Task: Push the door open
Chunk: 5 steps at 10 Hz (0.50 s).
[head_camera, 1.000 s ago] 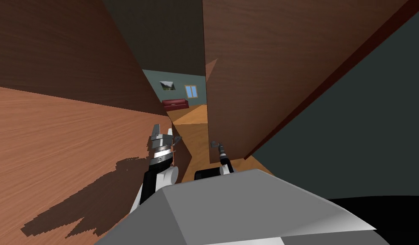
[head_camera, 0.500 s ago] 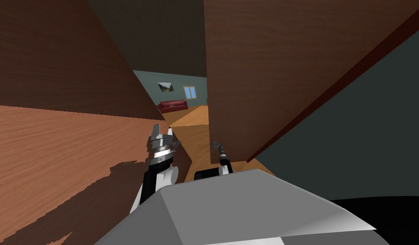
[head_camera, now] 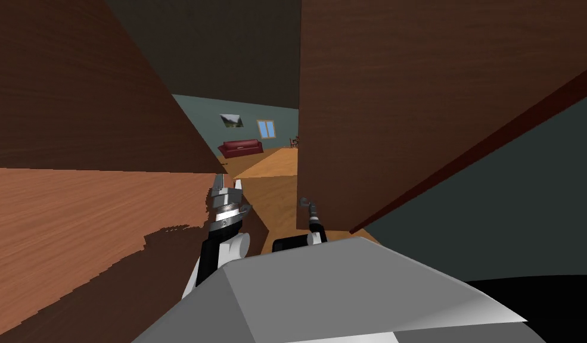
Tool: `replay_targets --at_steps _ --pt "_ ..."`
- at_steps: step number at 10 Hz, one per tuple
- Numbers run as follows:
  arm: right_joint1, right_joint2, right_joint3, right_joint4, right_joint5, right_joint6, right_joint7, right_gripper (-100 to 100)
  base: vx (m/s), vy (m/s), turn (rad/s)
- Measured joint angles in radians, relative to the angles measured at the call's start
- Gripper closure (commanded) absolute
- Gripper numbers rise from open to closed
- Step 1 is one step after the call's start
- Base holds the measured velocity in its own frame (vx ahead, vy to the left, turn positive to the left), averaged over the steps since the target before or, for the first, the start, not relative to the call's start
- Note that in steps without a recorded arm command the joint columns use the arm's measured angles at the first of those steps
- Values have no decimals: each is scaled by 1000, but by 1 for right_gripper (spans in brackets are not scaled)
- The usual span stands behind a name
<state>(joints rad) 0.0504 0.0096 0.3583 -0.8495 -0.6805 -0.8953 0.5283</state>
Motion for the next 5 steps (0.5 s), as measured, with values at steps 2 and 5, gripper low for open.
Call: replay_targets --at_steps 2,5 --pt "-5 -6 4 0 -27 -18 21 100 186 -13 -8" --pt "17 -34 10 -32 -62 -42 38 100 163 -16 -8"
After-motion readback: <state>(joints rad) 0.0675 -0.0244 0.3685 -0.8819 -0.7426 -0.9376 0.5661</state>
